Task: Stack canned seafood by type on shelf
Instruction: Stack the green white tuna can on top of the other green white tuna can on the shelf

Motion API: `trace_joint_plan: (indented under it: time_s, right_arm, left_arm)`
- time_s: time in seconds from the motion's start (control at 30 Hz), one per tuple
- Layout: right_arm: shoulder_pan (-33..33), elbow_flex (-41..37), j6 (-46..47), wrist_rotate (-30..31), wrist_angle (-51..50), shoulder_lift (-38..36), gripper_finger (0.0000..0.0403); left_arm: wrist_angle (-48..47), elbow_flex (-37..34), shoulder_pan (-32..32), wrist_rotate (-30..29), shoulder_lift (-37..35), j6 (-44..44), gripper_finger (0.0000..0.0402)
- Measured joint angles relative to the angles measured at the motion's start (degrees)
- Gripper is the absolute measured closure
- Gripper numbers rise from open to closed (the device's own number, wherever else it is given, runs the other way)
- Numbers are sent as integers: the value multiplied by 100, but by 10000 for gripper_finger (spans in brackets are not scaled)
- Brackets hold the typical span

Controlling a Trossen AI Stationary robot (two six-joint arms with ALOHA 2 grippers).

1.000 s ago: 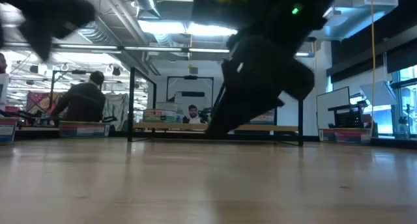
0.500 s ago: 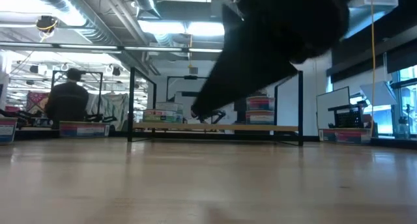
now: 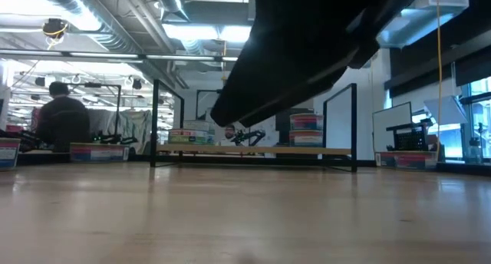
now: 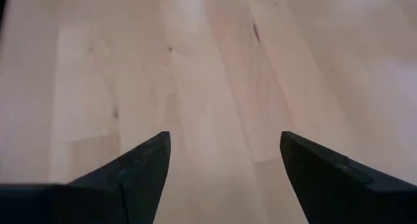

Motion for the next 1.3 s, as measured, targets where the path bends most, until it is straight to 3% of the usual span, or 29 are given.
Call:
trace_joint_plan:
  time_s: [0.3, 0.47, 0.73, 1.0, 1.23, 1.3]
  right_arm:
    - [26, 0, -12, -33, 143, 4, 114]
    - [24, 0, -35, -31, 101, 7, 114]
    - [17, 0, -343, -31, 60, 9, 114]
    - [17, 0, -779, 81, 40, 11, 114]
    - [14, 0, -1384, 216, 79, 11, 114]
    - [-12, 0, -1421, 226, 84, 11, 114]
  left_arm:
    - [64, 31, 304, 40, 363, 582, 301]
    - [63, 24, 619, -219, 370, 1173, 310]
    - [45, 0, 1289, -1489, 392, 2097, 324]
    - [117, -17, 2105, -2362, 411, 3330, 329]
    - [546, -15, 2844, -2420, 505, 4308, 329]
    - [651, -5, 3019, -2208, 551, 4542, 329]
